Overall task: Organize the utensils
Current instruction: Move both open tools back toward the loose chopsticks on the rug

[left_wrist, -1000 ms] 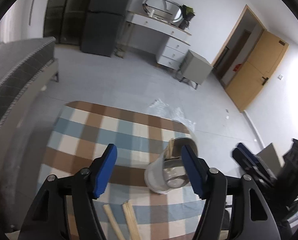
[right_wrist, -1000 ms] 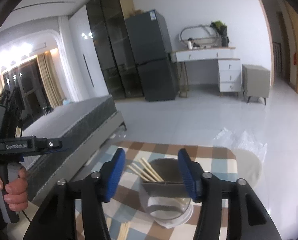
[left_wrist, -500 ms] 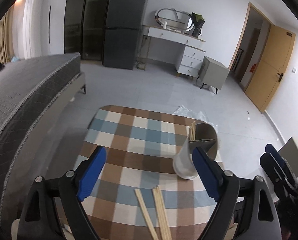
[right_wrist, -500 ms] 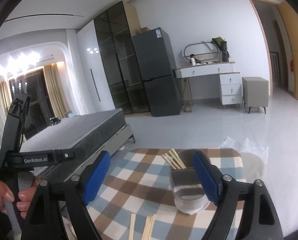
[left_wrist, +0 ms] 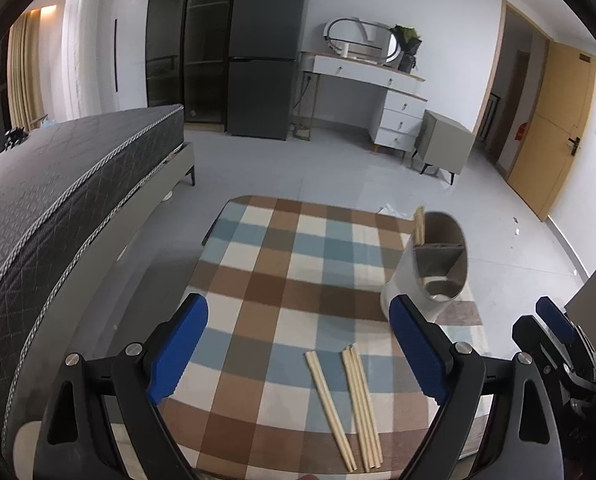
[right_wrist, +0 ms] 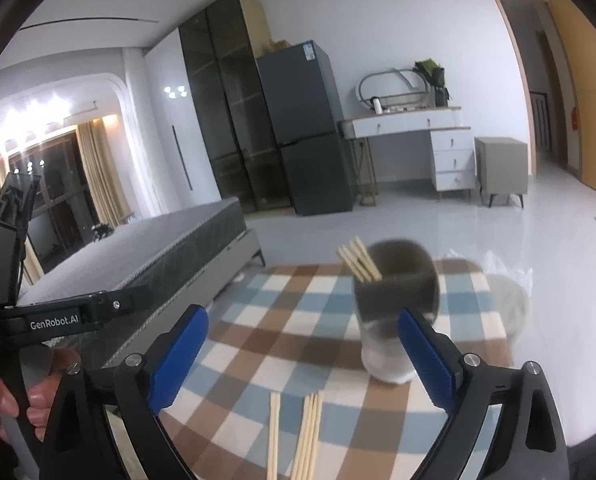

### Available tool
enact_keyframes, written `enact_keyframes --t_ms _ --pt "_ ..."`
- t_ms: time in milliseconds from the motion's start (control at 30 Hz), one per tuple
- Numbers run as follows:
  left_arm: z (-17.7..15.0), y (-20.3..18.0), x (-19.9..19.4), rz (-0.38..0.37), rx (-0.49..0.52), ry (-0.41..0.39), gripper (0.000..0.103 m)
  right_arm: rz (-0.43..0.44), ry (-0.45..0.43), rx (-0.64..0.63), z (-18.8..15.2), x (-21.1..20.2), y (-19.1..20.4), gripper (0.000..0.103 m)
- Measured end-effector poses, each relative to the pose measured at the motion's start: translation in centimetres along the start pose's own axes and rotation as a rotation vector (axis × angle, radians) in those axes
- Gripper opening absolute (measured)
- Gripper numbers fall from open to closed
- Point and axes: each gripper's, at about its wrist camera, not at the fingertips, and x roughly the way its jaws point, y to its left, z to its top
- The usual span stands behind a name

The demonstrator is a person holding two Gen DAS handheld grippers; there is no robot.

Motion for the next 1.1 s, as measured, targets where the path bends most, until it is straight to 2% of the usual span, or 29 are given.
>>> enact_keyframes --t_ms 333,700,900,1100 --pt "-3.2 1.4 3.7 0.051 -0.012 0.078 0.089 -0.053 0.059 -0.058 -3.1 2.7 0.8 0.101" --pt "-6.5 2.3 10.4 0.054 -0.011 0.294 0.089 -0.058 0.195 -0.066 -6.5 6.8 0.3 0.101" --pt "-8.7 2.4 14.4 0.047 -0.031 0.459 0.089 -0.073 0.251 -0.059 -7.1 8.5 0.2 0.101" --pt "-9.5 1.3 15.6 0.041 0.001 0.509 0.089 -0.100 0.277 -0.014 -6.9 9.7 -1.1 0.101"
